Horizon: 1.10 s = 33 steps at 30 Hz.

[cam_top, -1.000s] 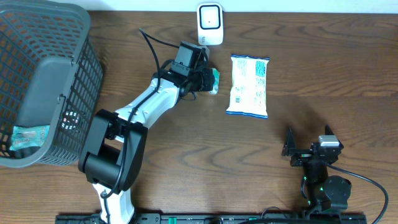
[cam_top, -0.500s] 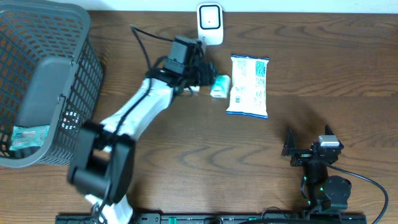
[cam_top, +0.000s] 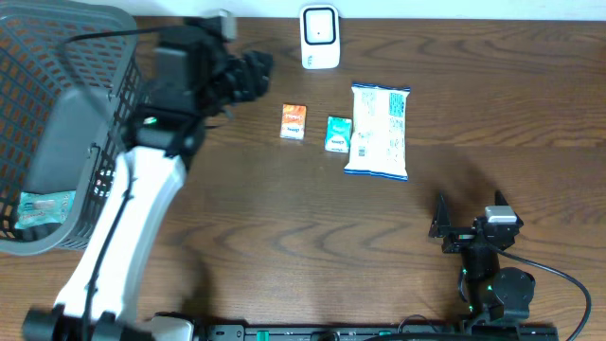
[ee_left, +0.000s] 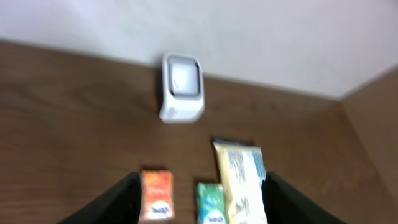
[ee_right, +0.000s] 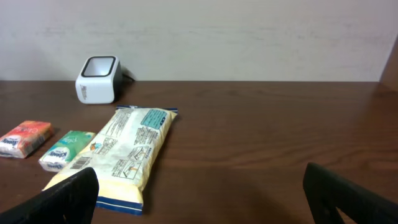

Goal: Scan the item barcode
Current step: 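Hold the green pack under the scanner and release it on the table, then reach the left gripper into the basket and grasp the wipes pack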

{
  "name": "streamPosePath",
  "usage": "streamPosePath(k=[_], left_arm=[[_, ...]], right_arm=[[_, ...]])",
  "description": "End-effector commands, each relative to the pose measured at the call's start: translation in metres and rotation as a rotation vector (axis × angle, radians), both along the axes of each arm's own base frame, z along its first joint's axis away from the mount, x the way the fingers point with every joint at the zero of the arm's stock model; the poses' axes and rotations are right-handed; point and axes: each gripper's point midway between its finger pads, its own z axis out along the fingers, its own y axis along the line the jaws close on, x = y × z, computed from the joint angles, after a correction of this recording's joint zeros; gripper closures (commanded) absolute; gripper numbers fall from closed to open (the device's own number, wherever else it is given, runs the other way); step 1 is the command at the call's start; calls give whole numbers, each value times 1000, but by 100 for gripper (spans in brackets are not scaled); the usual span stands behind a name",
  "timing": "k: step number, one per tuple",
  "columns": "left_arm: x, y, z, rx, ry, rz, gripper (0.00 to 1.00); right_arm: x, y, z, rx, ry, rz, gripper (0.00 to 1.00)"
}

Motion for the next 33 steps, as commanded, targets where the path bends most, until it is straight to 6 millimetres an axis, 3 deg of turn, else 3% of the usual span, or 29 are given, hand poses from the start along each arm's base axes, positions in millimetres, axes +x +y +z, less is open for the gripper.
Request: streamPosePath(k=[1, 4, 7, 9, 10, 13, 17, 21, 24, 33], left_arm=[[-11, 41, 49, 15, -118, 85, 38], [-21, 90, 62, 41, -134, 223, 33], [-32, 164, 56, 126, -93, 487, 33], [-50, 224, 42, 201, -19, 705, 33], [-58, 245, 35, 219, 18, 778, 33], [-80, 292, 13, 251, 123, 921, 24], [-108, 351, -21, 134, 249, 1165, 21], [-126, 387, -55, 81, 363, 1282, 21], [-132, 403, -86, 75, 460, 1310, 21], [-131, 415, -175, 89, 712, 1300, 21]], right_arm=[[0, -2, 0, -7, 0, -8, 1], [0, -2, 0, -7, 0, -8, 1], [0, -2, 0, -7, 0, -8, 1], [0, -2, 0, -7, 0, -8, 1], [0, -2, 0, -7, 0, -8, 1], [0, -2, 0, -7, 0, -8, 1], [0, -2, 0, -7, 0, -8, 1], [0, -2, 0, -7, 0, -8, 1], [0, -2, 0, -7, 0, -8, 1], [0, -2, 0, -7, 0, -8, 1]])
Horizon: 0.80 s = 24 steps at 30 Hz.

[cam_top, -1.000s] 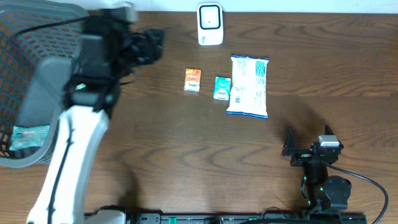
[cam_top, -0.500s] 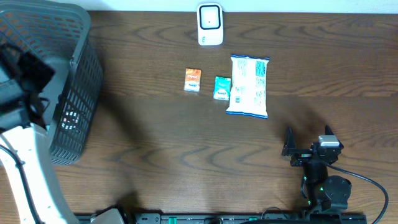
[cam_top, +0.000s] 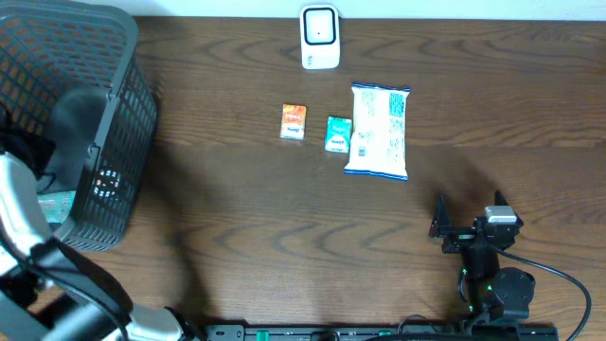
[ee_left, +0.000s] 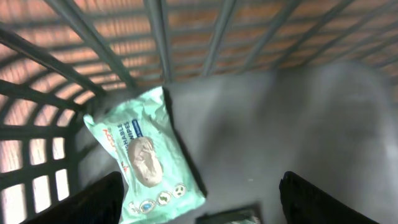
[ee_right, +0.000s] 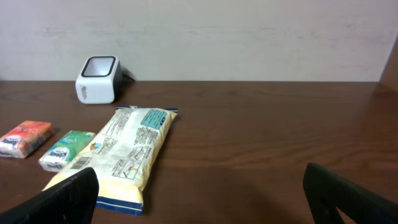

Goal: Scan the item barcode
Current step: 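Reach the left gripper into the basket and grasp the wipes pack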

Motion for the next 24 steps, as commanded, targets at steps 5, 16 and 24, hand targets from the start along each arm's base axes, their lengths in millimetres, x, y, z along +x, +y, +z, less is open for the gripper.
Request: streamPosePath(k=[5, 16, 24], left_arm=[[-17, 6, -58, -62, 178, 82, 21], [-27, 0, -107, -141, 291, 91, 20], [-28, -2, -112, -155, 302, 89, 45]], right_arm=[[0, -2, 0, -7, 0, -9, 1], [0, -2, 0, -7, 0, -9, 1], [0, -2, 0, -7, 0, -9, 1]])
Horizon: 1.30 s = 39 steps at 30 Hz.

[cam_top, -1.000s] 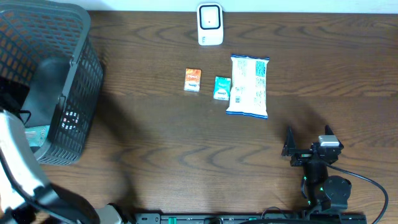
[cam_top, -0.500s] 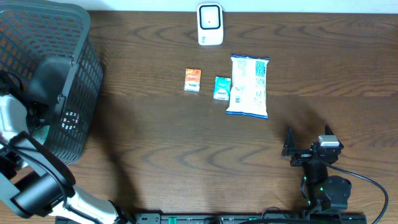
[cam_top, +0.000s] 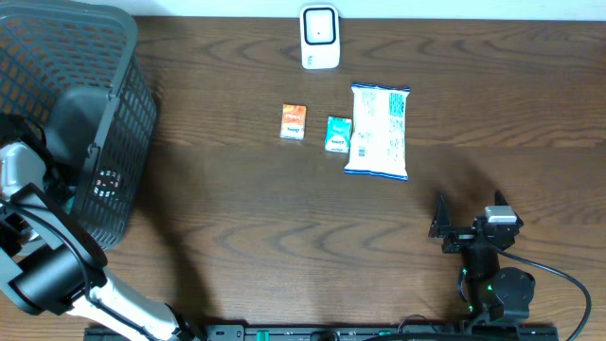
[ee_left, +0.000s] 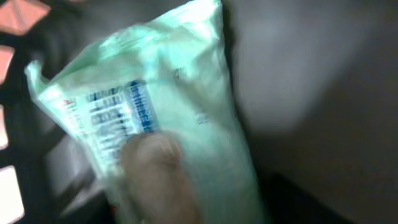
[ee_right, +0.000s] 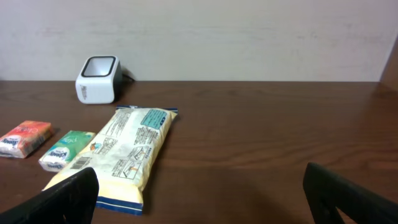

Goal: Scan the item barcode
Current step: 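Reach the left gripper into the basket and grasp the wipes pack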

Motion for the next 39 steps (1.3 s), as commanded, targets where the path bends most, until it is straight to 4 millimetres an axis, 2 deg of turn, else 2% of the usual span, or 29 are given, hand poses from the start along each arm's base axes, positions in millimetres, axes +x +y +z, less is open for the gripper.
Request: streamPosePath(k=[1, 4, 7, 9, 14, 19, 21, 24, 25, 27, 29, 30, 34, 39], left_arm=[[-1, 2, -1, 5, 12, 4, 48], [2, 2, 13, 19, -21, 2, 56], [11, -2, 31, 10, -100, -10, 57], [19, -6, 55, 15, -180, -23, 57], [37, -22, 123, 30, -420, -40, 57], [49, -45, 211, 83, -704, -126, 57], [46, -52, 245, 135, -792, -157, 57], [32, -63, 298, 243, -906, -185, 57], [27, -64, 306, 266, -918, -184, 56], [18, -61, 312, 311, -908, -159, 51], [9, -55, 308, 338, -865, -121, 39], [6, -52, 302, 343, -836, -102, 36], [12, -42, 265, 290, -739, -73, 22], [28, -28, 204, 182, -608, -51, 14]], right_arm=[[0, -2, 0, -7, 0, -8, 1], [0, -2, 0, -7, 0, -8, 1], [0, -2, 0, -7, 0, -8, 1], [0, -2, 0, -7, 0, -8, 1], [0, -2, 0, -7, 0, -8, 1], [0, -2, 0, -7, 0, -8, 1], [0, -2, 0, -7, 0, -8, 1], [0, -2, 0, -7, 0, -8, 1], [0, -2, 0, -7, 0, -8, 1], [0, -2, 0, -7, 0, -8, 1], [0, -2, 0, -7, 0, -9, 1], [0, -2, 0, -7, 0, -9, 1], [0, -2, 0, -7, 0, -9, 1], [0, -2, 0, -7, 0, -9, 1]])
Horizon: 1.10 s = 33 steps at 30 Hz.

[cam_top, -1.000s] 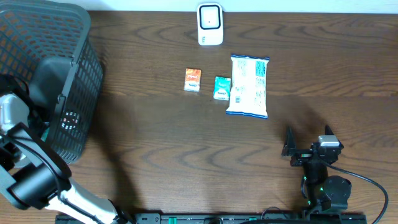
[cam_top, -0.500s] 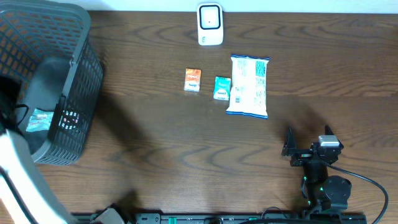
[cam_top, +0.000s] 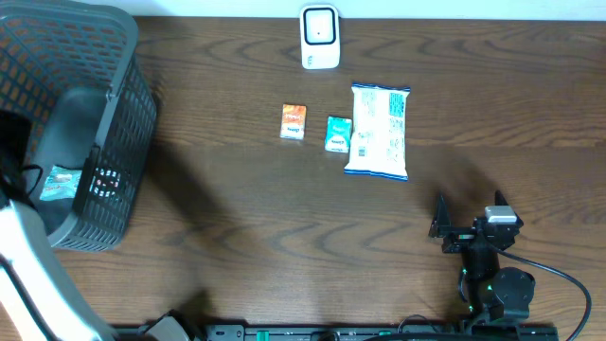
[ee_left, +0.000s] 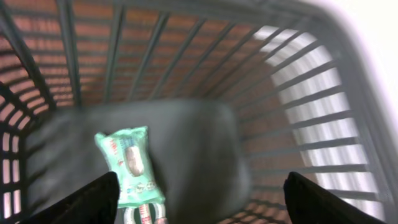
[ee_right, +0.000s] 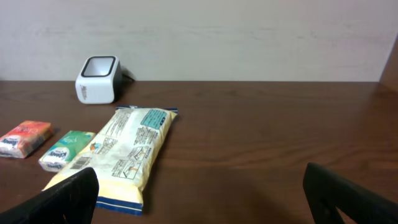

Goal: Scan the item barcode
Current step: 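Reach the left gripper into the basket and grasp the wipes pack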

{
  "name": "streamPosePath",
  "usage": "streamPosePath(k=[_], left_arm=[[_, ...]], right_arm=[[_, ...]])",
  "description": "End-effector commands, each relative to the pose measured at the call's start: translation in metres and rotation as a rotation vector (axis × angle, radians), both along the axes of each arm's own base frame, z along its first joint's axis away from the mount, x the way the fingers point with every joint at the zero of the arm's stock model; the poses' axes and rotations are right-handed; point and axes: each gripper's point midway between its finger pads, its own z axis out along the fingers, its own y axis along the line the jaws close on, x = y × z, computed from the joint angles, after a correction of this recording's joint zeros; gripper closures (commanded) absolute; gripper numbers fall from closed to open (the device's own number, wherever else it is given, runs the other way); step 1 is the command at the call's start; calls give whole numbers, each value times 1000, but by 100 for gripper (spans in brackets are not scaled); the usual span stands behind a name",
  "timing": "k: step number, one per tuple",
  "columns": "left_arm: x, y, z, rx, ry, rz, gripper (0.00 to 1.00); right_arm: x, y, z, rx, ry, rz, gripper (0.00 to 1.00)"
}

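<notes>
A green wipes pack (ee_left: 127, 168) lies on the grey floor of the dark mesh basket (cam_top: 114, 104); the overhead view shows the pack (cam_top: 59, 182) at the basket's left. My left gripper (ee_left: 200, 202) hangs open above the basket floor, the pack beside its left finger and nothing gripped. The white scanner (cam_top: 320, 36) stands at the back of the table. My right gripper (cam_top: 467, 225) rests open at the front right, holding nothing.
On the table lie an orange packet (cam_top: 294, 122), a small green packet (cam_top: 338, 134) and a large white bag (cam_top: 378, 130), all in front of the scanner. Something red and white (ee_left: 146, 214) pokes out under the wipes pack. The basket walls ring my left gripper.
My left wrist camera was pressed close against the green pack; now it looks down from higher up, with the pack on the basket floor between the open fingers. The right arm is unchanged.
My left gripper was open over the table, facing the scanner and the packets. Then it was inside the basket above the green wipes pack, then right up against it. Now it is higher again and still open. The right arm stayed parked throughout.
</notes>
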Motion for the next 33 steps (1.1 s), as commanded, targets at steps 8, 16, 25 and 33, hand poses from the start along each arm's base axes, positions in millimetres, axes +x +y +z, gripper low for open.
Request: streamPosePath(k=[8, 16, 25, 33], left_arm=[[19, 21, -135, -207, 295, 13, 12], [17, 19, -196, -311, 421, 13, 10], [21, 15, -229, -372, 455, -11, 1], [14, 10, -251, -417, 512, -10, 23]], right_arm=[[0, -2, 0, -7, 0, -9, 1], [0, -2, 0, -7, 0, -8, 1], [0, -2, 0, -7, 0, -9, 1], [0, -2, 0, -7, 0, -9, 1]])
